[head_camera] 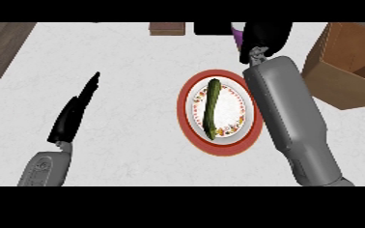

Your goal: Pick the can from the plate and place it in the cardboard box

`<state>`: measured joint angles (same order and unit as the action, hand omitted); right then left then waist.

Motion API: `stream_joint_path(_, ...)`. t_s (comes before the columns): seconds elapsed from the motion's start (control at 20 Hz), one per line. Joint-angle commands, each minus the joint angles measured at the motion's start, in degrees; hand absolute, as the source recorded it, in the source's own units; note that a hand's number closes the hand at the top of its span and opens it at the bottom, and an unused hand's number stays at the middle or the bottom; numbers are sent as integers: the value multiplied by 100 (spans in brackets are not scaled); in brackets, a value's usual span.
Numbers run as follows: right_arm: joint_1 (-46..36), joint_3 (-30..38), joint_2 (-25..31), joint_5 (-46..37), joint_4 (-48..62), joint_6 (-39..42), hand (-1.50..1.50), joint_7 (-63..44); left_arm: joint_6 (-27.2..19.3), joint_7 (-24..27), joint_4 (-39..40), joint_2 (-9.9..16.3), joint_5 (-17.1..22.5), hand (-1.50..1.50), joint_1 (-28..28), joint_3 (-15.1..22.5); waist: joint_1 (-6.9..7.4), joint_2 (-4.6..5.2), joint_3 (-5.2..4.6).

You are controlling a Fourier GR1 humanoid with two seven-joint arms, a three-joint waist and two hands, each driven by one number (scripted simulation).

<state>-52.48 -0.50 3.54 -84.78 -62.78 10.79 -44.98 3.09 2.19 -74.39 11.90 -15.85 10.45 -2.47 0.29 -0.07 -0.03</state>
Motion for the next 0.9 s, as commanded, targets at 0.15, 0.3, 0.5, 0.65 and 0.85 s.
stream_joint_path(0.15, -224, 195, 336, -212, -1161, 1097, 150, -883, 10, 142, 35, -24, 30, 0, -186, -48, -83, -26, 1)
stream_joint_path(0.3, -187, 336, 469, -244, -1379, 859, 150, -972, 141, -3, -279, 133, 38, 0, -271, -75, -30, -13, 3)
stream_joint_path(0.5, 226, 721, 1063, -41, -1768, 946, 150, -644, -23, -20, -83, -32, -77, 0, -34, -25, -69, -6, 3)
stream_joint_path(0.65, 297, 948, 1353, 104, -1964, 1235, 150, -565, 123, -117, -504, -47, 10, 0, -468, 37, -39, -12, 3)
stream_joint_path(0.85, 614, 1324, 1716, 329, -1497, 841, 150, -188, 19, 332, -256, -95, -73, 0, -544, 33, -11, 4, 3)
